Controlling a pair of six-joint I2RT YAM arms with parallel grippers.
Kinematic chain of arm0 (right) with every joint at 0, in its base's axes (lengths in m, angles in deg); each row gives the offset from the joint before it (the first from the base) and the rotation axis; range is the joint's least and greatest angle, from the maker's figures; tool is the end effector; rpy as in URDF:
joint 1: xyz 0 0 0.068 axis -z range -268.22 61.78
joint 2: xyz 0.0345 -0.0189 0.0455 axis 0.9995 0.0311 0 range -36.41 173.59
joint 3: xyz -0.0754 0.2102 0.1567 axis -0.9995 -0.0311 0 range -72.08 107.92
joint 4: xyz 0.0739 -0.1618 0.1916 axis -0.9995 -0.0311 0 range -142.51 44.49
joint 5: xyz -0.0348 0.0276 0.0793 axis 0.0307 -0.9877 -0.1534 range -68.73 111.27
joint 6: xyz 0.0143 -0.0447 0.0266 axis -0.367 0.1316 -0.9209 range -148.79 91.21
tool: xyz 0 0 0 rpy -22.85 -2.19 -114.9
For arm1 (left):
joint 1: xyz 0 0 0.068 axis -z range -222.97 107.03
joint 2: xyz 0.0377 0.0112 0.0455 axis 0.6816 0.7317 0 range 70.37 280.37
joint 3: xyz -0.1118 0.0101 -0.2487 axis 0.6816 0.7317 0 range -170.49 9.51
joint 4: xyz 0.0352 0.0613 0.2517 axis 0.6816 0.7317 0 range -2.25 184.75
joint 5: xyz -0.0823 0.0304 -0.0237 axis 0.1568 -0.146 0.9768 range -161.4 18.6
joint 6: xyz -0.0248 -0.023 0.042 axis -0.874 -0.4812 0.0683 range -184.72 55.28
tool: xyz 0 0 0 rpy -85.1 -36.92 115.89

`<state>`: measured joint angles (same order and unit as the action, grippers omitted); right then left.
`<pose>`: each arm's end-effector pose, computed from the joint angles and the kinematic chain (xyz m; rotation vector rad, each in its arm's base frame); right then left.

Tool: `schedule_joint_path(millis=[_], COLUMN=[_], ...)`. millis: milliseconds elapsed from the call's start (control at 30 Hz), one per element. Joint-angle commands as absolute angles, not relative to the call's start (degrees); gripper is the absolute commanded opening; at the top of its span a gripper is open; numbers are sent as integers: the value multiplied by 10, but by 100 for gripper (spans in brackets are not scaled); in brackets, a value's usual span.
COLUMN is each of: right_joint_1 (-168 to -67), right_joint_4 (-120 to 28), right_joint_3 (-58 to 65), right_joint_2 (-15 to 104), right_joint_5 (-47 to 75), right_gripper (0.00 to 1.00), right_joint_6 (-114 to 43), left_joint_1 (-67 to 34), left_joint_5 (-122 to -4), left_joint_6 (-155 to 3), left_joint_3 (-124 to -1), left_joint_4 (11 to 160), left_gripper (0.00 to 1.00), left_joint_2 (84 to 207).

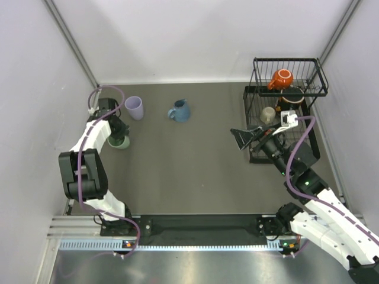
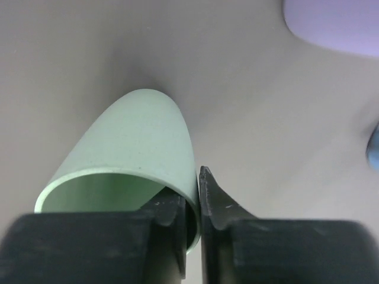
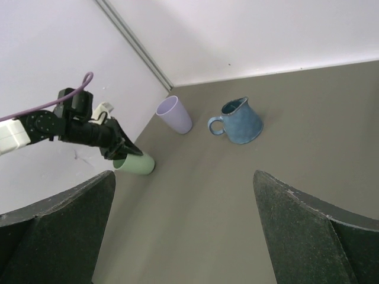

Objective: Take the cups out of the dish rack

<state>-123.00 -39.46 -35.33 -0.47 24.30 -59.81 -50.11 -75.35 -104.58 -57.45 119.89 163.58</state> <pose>0.1318 0.0892 0.3450 -0.0045 1.5151 0.8940 0.3354 0.0446 0.2293 -1.0561 2.3658 -0.1209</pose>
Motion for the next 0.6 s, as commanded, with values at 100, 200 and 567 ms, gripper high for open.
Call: schedule_joint_path(millis=[100, 200, 567], right_joint_1=[-1240, -1239, -1239], right_joint_4=[-388, -388, -402], right_joint_3=[-332, -331, -327], right_joint_2=[5, 6, 0], right_joint_5=[247, 246, 258], right_gripper=[100, 100, 100], right_joint_6=[-594, -594, -587], left_joint_1=[-504, -504, -498], left_joint_5=[-754, -763, -699], left_joint_6=[-1010, -988, -876], left_joint_3=[-608, -658, -987], left_joint_4=[1198, 1200, 1312], left_gripper=[0, 0, 1], left_joint_2=[1592, 1576, 1741])
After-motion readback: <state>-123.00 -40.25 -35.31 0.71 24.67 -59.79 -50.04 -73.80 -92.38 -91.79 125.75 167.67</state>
